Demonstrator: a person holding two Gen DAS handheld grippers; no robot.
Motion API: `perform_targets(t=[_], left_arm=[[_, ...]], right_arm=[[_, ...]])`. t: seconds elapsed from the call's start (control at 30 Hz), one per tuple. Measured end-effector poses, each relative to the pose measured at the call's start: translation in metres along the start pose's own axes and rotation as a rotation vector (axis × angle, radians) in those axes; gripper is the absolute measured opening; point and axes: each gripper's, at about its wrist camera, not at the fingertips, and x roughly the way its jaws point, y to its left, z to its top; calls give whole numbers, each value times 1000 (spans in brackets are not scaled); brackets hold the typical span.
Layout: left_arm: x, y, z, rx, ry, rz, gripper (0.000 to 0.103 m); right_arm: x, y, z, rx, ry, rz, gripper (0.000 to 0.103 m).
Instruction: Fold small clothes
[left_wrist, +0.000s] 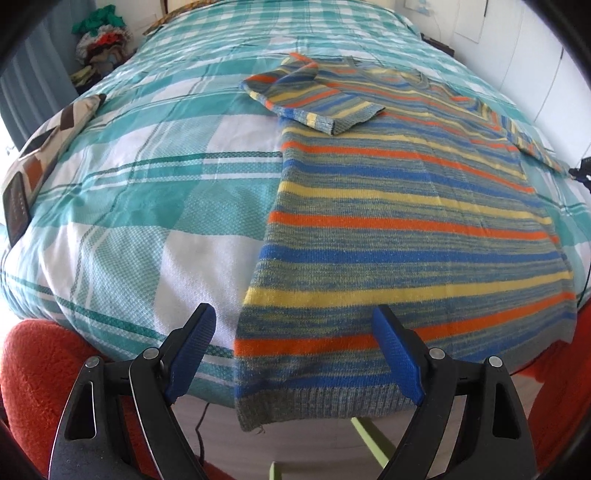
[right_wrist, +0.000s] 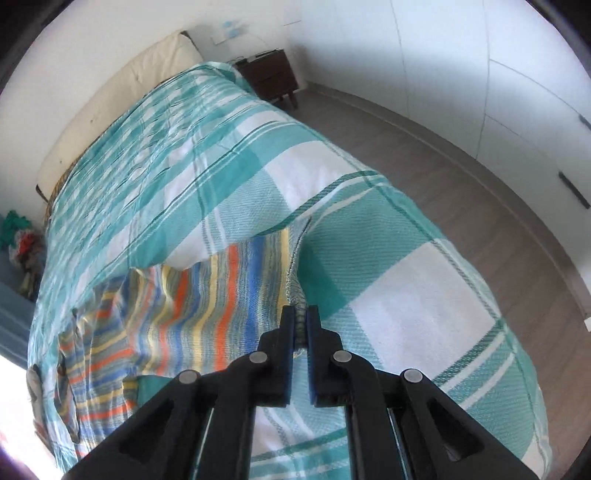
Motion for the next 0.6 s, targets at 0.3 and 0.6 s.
perform_targets(t=[0.3, 0.6], left_arm=[[5, 4, -1, -10, 19, 6, 88], [7, 3, -1, -9, 24, 9, 88]], right_arm=[[17, -22, -25, -23, 67, -137, 5], [13, -27, -19, -61, 97, -15, 19]])
